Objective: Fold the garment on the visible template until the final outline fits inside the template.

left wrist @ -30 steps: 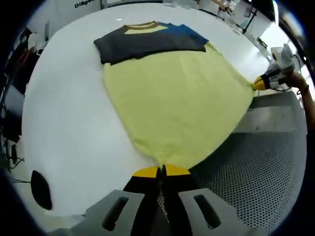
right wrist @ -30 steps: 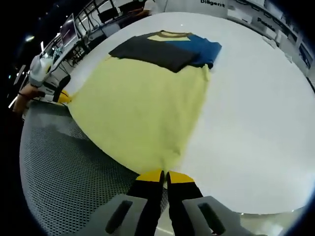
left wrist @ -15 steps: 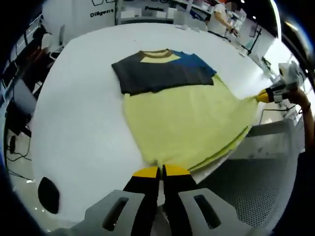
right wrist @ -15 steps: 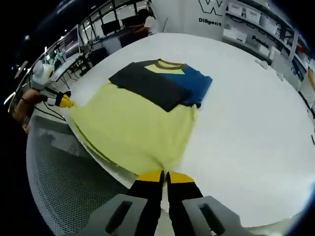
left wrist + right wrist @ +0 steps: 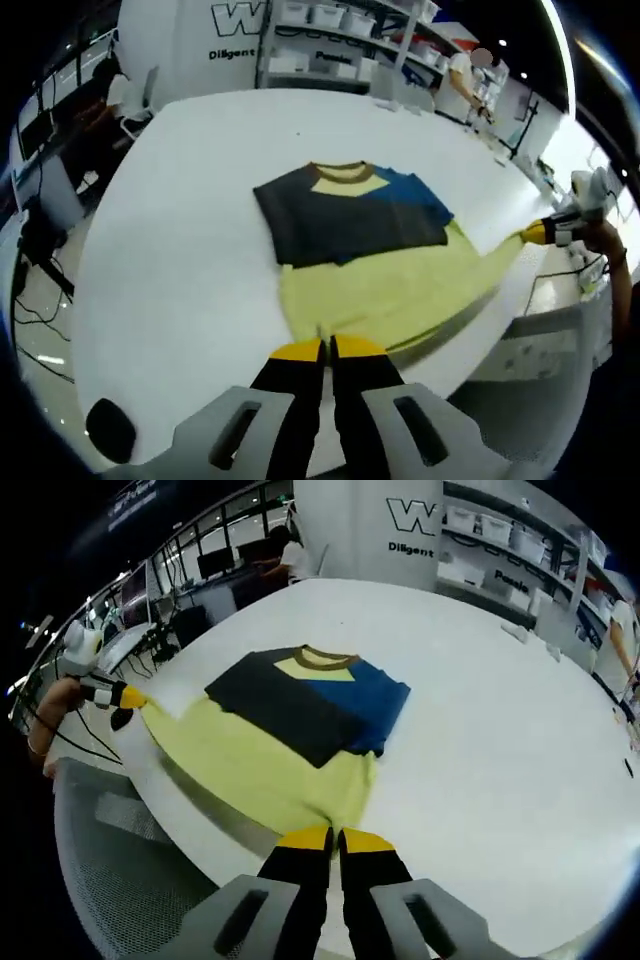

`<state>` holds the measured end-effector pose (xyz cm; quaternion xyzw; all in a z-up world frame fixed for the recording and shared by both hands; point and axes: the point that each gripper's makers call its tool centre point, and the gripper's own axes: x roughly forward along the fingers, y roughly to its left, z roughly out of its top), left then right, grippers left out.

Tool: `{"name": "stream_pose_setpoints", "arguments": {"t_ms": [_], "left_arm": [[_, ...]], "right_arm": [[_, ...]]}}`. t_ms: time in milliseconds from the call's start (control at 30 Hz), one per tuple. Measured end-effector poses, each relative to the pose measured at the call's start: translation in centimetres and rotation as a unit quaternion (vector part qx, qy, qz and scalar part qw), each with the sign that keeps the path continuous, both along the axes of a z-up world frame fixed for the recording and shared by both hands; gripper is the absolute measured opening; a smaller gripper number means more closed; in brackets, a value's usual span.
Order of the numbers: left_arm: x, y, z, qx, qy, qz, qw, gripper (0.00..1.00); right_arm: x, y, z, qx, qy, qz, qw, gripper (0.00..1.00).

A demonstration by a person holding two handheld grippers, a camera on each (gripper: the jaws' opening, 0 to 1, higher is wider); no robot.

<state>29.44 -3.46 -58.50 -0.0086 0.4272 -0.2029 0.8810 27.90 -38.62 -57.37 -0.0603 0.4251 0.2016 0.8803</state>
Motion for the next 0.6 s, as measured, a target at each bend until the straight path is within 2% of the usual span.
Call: {"name": "stream_pose_setpoints", "arguments": {"t_ms": [167,367,500,600], "left_arm": [[1.5,-0.1,1.1,-0.005,-0.016,0.000,0.9999,0.02],[4.0,-0.3,2.6,-0.008,-0.040,0.003,0.9992,0.02],[5.9,-0.5,3.4,-0.016,-0.051,0.009,0.9985,0.02],[7.2,-0.5,4.0,-0.022,-0.061,0.017,0.9978,0.02]], "right_arm": [[1.6,-0.1,0.6,0.015,-0.007,-0.020,0.9997,0.00],[4.2,0.1,1.8,0.019,-0.031,-0.034,0.9988,0.00],[5.9,-0.1,2.4,0.037,-0.033,-0.056,0.9972,0.00],[7.0,-0.1,2.9,0.036,-0.036,-0.055,0.9972,0.00]]}}
